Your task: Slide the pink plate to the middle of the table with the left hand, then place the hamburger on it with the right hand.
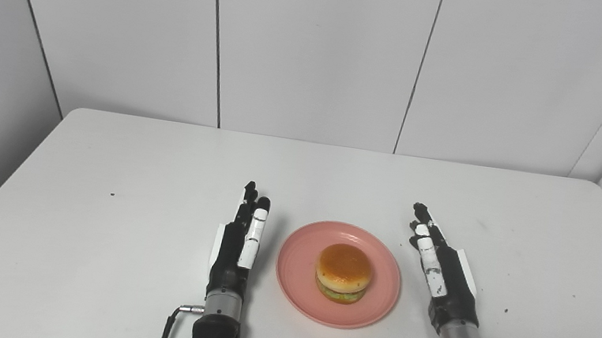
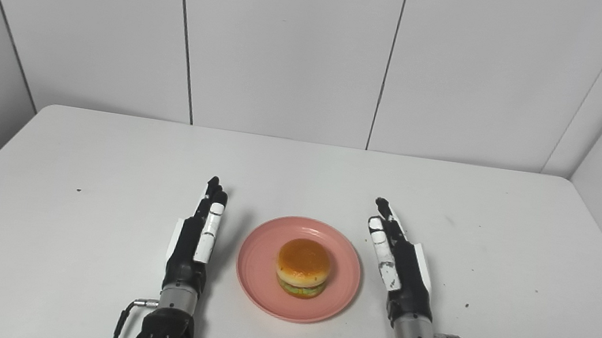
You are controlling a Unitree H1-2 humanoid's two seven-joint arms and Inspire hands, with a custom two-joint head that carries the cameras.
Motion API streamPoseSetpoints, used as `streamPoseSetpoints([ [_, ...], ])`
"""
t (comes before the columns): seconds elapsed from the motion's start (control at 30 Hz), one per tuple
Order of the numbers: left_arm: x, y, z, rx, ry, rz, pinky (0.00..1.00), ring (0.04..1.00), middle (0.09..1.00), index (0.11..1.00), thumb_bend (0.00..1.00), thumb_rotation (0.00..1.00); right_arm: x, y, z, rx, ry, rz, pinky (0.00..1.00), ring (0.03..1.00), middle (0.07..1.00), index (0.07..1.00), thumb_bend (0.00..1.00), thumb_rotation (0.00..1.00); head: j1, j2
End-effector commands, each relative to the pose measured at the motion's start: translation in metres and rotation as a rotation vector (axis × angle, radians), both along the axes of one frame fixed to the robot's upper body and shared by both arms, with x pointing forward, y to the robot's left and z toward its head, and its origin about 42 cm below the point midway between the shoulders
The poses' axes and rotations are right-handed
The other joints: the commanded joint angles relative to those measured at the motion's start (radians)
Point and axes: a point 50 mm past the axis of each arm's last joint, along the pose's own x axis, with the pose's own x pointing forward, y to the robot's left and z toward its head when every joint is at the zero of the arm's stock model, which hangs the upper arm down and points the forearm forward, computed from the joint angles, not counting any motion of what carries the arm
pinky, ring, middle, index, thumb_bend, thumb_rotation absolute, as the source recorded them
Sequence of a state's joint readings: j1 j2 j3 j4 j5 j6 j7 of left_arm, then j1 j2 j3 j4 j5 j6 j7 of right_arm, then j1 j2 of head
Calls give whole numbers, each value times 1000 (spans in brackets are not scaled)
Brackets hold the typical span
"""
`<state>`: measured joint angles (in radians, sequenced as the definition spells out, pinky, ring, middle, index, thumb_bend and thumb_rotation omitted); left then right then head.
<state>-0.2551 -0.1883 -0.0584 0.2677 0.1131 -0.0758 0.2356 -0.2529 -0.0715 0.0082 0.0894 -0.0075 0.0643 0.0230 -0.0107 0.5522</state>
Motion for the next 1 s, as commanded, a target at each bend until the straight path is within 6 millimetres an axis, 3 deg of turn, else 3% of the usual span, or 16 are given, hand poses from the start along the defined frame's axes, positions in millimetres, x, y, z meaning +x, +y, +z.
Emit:
streamPoseSetpoints([
  [0.0, 3, -1, 7, -8, -12, 0, 1000, 1000, 1000, 1000, 642, 995, 5, 2, 9, 23, -38, -11, 956, 957, 970, 932, 800, 956, 0, 2],
  [0.4, 2, -1, 6, -2, 19, -14, 1000, 1000, 1000, 1000, 649, 989, 10, -5, -1, 81, -41, -96, 934, 951, 970, 920, 814, 987, 0, 5],
  [0.97, 1, -2, 7, 6, 28, -28, 1000, 1000, 1000, 1000, 626, 980, 9, -4, -2, 100, -54, -117, 921, 939, 958, 911, 816, 952, -3, 9],
])
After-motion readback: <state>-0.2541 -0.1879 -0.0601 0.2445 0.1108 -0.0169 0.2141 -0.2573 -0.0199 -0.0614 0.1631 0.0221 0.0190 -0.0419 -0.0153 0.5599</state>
